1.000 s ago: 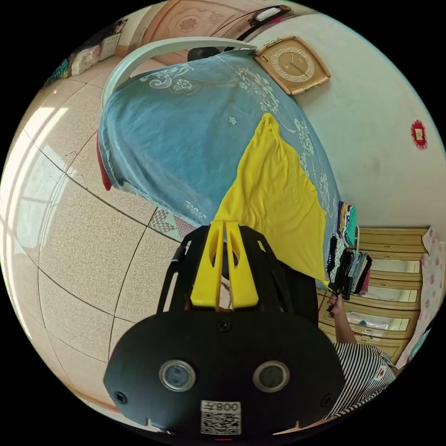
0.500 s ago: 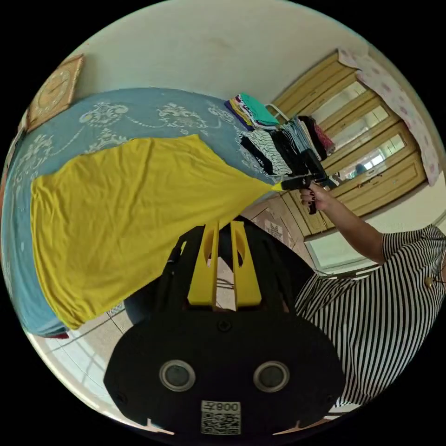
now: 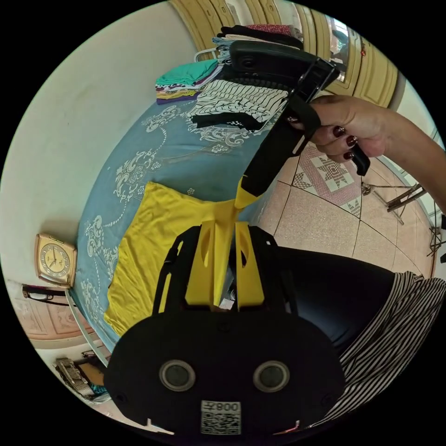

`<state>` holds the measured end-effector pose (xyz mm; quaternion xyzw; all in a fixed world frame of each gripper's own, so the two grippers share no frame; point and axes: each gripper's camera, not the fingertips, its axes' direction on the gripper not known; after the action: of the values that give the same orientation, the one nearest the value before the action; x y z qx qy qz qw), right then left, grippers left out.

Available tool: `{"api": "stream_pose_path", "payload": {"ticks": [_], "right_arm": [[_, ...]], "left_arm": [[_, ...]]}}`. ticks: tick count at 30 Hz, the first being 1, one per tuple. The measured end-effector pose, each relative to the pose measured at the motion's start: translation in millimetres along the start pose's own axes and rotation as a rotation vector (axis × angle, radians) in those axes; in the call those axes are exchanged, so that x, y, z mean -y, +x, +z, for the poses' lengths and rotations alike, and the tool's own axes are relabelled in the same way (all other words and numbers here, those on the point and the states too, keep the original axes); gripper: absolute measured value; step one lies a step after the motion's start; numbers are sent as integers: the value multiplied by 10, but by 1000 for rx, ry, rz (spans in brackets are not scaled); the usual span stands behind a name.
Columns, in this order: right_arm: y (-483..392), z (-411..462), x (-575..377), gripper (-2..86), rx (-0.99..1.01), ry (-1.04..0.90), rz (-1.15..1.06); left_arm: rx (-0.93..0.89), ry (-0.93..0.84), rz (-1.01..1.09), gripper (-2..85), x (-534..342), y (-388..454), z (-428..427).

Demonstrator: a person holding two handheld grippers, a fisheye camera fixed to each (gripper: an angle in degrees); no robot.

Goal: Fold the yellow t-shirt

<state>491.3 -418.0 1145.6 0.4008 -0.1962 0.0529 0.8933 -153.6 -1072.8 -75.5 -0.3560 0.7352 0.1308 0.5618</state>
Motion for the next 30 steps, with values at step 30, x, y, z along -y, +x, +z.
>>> {"api": "stream_pose_path", "payload": {"ticks": [30], "right_arm": [[1484, 6, 1267, 102, 311, 315, 419]], "left_arm": [[-360, 129, -495, 13, 423, -543, 709]]}}
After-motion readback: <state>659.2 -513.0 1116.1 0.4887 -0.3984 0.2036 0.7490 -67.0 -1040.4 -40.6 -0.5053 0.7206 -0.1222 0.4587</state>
